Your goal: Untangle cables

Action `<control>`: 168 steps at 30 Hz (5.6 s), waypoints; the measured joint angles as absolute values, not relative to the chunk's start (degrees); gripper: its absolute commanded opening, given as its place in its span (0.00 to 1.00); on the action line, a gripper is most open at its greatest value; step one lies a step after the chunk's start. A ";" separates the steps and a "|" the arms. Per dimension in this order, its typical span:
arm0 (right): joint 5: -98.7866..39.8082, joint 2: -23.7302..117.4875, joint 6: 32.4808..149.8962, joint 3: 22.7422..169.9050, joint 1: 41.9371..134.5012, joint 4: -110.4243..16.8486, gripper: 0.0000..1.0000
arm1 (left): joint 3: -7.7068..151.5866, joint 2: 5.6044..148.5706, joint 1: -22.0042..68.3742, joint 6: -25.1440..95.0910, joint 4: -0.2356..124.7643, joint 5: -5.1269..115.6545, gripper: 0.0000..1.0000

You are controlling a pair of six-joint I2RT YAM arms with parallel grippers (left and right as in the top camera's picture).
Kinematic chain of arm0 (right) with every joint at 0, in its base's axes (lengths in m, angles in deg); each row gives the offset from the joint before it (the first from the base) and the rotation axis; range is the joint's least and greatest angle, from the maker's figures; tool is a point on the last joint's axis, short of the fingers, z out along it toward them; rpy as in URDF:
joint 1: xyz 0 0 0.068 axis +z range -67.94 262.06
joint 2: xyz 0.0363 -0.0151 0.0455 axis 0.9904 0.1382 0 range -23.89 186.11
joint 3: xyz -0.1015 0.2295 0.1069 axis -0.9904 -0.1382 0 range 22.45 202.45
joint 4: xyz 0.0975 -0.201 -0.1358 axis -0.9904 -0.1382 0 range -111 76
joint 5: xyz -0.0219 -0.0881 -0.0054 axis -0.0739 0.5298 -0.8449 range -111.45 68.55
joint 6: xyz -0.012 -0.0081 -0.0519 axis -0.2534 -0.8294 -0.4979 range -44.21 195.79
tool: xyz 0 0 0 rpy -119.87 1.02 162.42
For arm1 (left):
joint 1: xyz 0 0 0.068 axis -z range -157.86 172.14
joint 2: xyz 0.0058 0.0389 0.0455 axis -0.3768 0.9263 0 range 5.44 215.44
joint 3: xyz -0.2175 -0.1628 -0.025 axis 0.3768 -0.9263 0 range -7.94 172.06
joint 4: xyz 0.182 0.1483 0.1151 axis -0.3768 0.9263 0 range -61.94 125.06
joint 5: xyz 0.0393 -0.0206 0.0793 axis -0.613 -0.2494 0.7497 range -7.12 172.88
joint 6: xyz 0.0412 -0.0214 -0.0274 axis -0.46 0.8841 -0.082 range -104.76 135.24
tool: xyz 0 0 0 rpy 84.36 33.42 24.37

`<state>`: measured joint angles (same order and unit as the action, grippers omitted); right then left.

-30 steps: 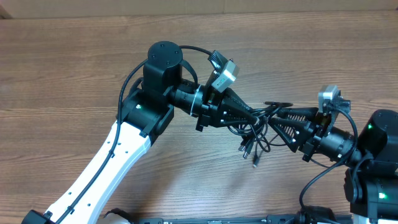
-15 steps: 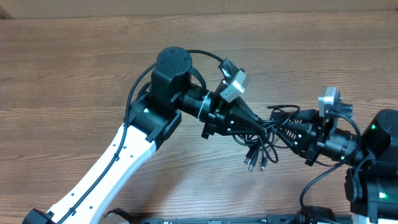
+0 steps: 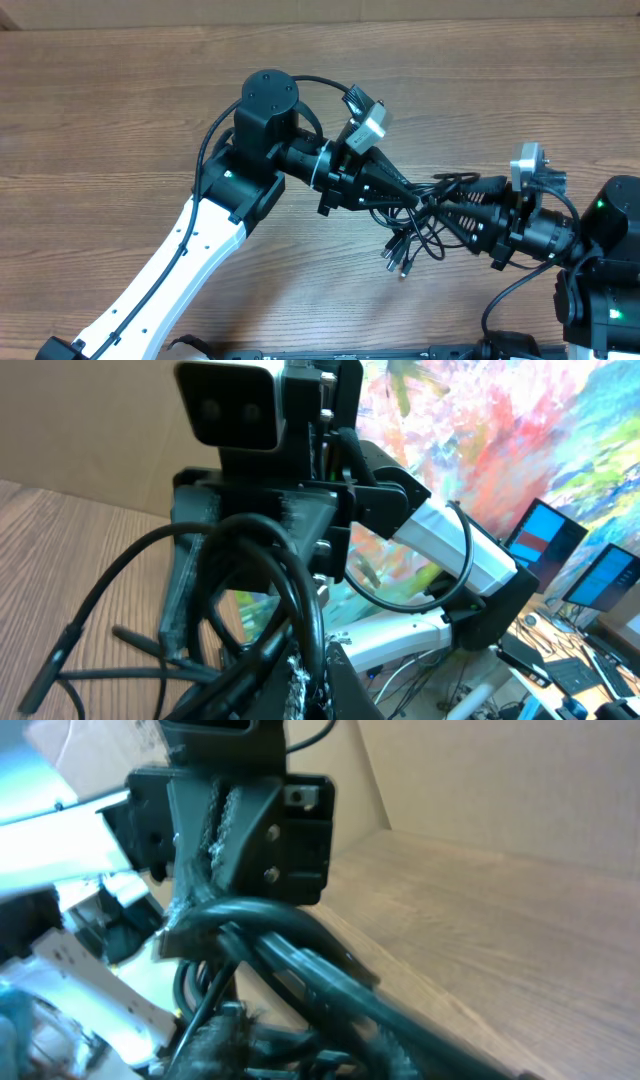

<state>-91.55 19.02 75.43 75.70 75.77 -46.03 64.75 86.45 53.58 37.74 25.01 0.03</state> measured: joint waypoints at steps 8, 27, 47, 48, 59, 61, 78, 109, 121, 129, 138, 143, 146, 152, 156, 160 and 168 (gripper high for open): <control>-91.18 19.02 75.67 75.70 75.77 -46.03 0.41 | 64.75 86.45 51.44 40.03 25.01 0.18 0.04; -88.32 19.02 66.53 75.70 75.77 -49.27 0.50 | 64.75 86.45 50.21 51.33 22.63 0.25 0.04; -87.66 22.26 65.66 75.70 75.79 -49.36 0.54 | 64.75 86.45 53.62 54.33 16.00 0.80 0.04; -87.66 22.30 65.66 75.70 75.79 -49.14 0.54 | 64.75 86.45 53.62 54.33 16.00 0.80 0.04; -88.62 22.34 65.66 75.70 75.77 -47.91 0.55 | 64.75 86.45 53.62 54.28 15.98 0.58 0.04; -88.71 22.34 65.92 75.70 75.79 -47.19 0.55 | 64.75 86.45 53.62 54.11 16.03 0.45 0.04; -90.50 22.52 74.49 75.70 75.79 -37.64 0.32 | 64.75 86.45 54.32 52.51 16.03 -1.59 0.04; -87.75 22.83 80.09 75.70 75.79 -32.68 0.04 | 64.77 86.45 54.39 48.84 20.48 2.59 0.04; -78.07 22.04 83.47 75.70 76.60 -38.67 0.04 | 64.75 86.50 54.43 46.77 22.69 5.39 0.04; -69.50 21.64 83.71 75.72 76.95 -42.69 0.04 | 64.62 87.33 54.54 46.74 22.89 6.79 0.04; -61.87 21.38 84.17 76.03 76.95 -46.19 0.04 | 64.40 87.74 54.54 46.74 22.89 6.87 0.04; -57.37 21.89 84.17 76.03 76.80 -48.20 0.04 | 64.40 87.74 54.56 46.61 22.65 5.32 0.04; -55.40 22.15 84.37 76.03 76.73 -50.32 0.04 | 64.42 87.70 54.56 46.57 22.45 4.14 0.04; -54.37 22.48 84.59 76.03 76.43 -53.14 0.04 | 64.42 87.70 53.38 46.55 22.47 3.11 0.04; -56.32 22.50 84.72 76.03 76.41 -53.75 0.13 | 64.42 87.68 51.98 46.57 22.45 2.61 0.04; -58.79 22.54 84.89 76.03 76.41 -54.25 0.28 | 64.42 87.68 50.71 46.57 22.52 2.28 0.04; -62.37 22.56 84.83 76.03 76.41 -56.79 0.61 | 64.42 87.41 47.59 46.37 24.20 1.80 0.04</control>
<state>-62.37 22.56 84.83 76.03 76.41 -56.79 64.42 87.41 47.59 46.37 24.20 1.80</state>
